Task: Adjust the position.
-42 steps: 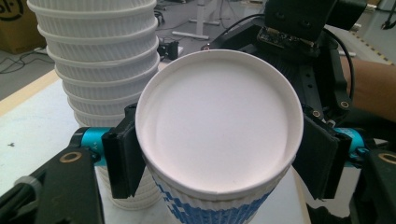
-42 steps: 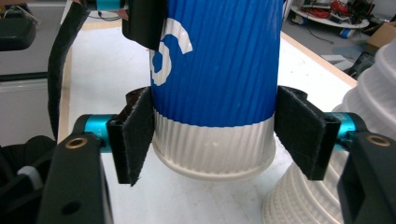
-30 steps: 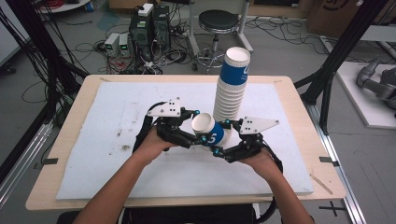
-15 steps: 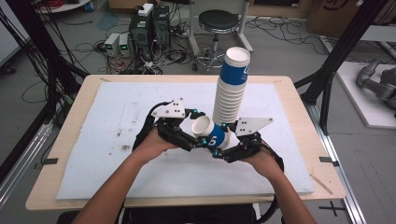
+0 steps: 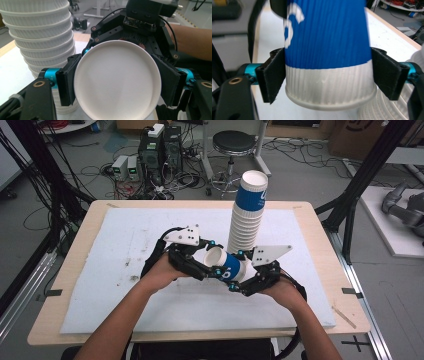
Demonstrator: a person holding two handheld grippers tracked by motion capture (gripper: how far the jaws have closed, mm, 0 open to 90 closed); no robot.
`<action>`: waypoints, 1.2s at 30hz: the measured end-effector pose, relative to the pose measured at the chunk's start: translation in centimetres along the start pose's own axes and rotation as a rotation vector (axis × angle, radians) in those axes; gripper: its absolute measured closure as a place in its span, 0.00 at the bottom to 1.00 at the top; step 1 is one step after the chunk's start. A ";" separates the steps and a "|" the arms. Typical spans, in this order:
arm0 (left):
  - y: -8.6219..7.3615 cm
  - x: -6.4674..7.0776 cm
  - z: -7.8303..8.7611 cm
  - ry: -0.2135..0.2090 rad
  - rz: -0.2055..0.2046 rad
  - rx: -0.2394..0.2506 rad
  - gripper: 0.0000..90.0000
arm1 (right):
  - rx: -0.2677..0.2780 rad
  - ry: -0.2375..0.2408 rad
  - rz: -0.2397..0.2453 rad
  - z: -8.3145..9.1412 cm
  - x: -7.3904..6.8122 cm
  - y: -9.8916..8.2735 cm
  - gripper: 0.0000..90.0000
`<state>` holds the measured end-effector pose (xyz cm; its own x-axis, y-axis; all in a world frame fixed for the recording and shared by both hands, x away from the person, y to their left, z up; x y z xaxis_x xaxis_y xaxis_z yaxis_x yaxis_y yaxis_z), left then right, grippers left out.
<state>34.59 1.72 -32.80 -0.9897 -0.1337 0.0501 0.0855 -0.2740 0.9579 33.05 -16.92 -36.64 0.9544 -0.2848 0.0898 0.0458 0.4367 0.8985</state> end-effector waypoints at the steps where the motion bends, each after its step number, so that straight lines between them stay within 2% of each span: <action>1: -0.1 -0.1 0.0 0.005 0.005 0.015 0.32 | 0.000 0.000 0.000 0.0 0.0 0.0 0.21; 2: -0.2 -0.4 0.4 0.007 0.019 0.047 0.32 | 0.044 -0.011 -0.043 0.3 0.2 0.0 0.20; 3: -0.2 -0.4 0.4 0.007 0.019 0.047 0.32 | 0.044 -0.011 -0.043 0.3 0.2 0.0 0.20; 4: -0.2 -0.4 0.4 -0.001 0.033 0.072 0.32 | 0.068 -0.008 -0.061 0.5 0.3 -0.1 0.20; 6: -0.3 -0.3 0.5 -0.009 0.031 0.107 0.33 | 0.110 0.030 -0.113 0.8 0.4 -0.4 0.20; 9: -0.3 -0.1 0.5 -0.022 0.022 0.145 0.33 | 0.107 0.034 -0.115 0.6 0.4 -0.6 0.18; 10: -0.2 -0.1 0.5 -0.030 0.024 0.166 0.33 | 0.114 0.049 -0.125 0.5 0.3 -0.7 0.17; 13: -0.3 -0.2 0.6 -0.035 0.030 0.175 0.33 | 0.130 0.051 -0.120 0.5 0.3 -0.6 0.17; 14: -0.3 -0.2 0.6 -0.038 0.035 0.180 0.33 | 0.138 0.049 -0.097 0.7 0.3 -0.5 0.20; 15: -0.4 -0.2 0.7 -0.040 0.042 0.178 0.33 | 0.138 0.049 -0.097 0.7 0.3 -0.5 0.20; 17: -0.7 -0.3 0.6 -0.046 0.054 0.164 0.33 | 0.129 0.042 -0.065 0.9 0.3 -0.5 0.23; 18: -0.8 -0.2 0.6 -0.041 0.062 0.152 0.33 | 0.100 0.039 -0.048 1.0 0.3 -0.6 0.25; 19: -0.9 -0.2 0.5 -0.037 0.064 0.138 0.33 | 0.100 0.039 -0.048 1.0 0.3 -0.6 0.25; 20: -0.9 -0.1 0.4 -0.030 0.057 0.125 0.30 | 0.071 0.036 -0.024 1.0 0.3 -0.6 0.27; 21: -1.0 -0.1 0.4 -0.007 0.040 0.099 0.30 | 0.071 0.036 -0.024 1.0 0.3 -0.6 0.27; 22: -1.0 0.0 0.3 0.018 0.020 0.072 0.22 | 0.042 0.031 -0.008 1.1 0.3 -0.6 0.27; 23: -0.9 0.0 0.3 0.036 0.007 0.044 0.22 | 0.042 0.031 -0.008 1.1 0.3 -0.6 0.27; 24: -0.8 0.0 0.3 0.042 0.002 0.032 0.21 | 0.018 0.026 0.008 1.1 0.4 -0.6 0.27; 28: -0.8 0.0 0.4 0.021 -0.004 -0.006 0.21 | -0.038 0.028 0.039 1.2 0.3 -0.4 0.27; 29: -0.9 0.0 0.4 0.004 -0.004 -0.018 0.23 | -0.053 0.032 0.046 1.2 0.3 -0.3 0.27; 30: -1.0 0.1 0.4 -0.011 -0.022 -0.026 0.29 | -0.067 0.030 0.055 1.2 0.3 -0.2 0.27; 31: -1.1 0.1 0.4 -0.012 -0.027 -0.031 0.31 | -0.081 0.029 0.063 1.2 0.3 -0.1 0.27; 34: -1.2 -0.1 0.7 -0.036 -0.020 -0.005 0.32 | -0.069 0.040 0.052 1.3 0.4 0.0 0.23; 36: -1.5 -0.2 0.8 -0.042 -0.003 0.023 0.32 | -0.027 0.052 0.004 1.3 0.5 -0.1 0.19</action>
<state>34.53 2.87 -34.03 -0.9939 -0.0931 0.0585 0.0804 -0.2523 0.9643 33.11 -18.23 -36.07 0.9685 -0.2390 0.0703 0.0494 0.4607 0.8862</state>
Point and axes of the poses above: each handheld gripper's, and its own axes: z roughly backward along the jaws, y roughly out of its top, x roughly to its right, the point moved 4 cm from there along -z, roughly forward along the jaws, and after that the axes turned 2 degrees about x, right-handed, at the moved point
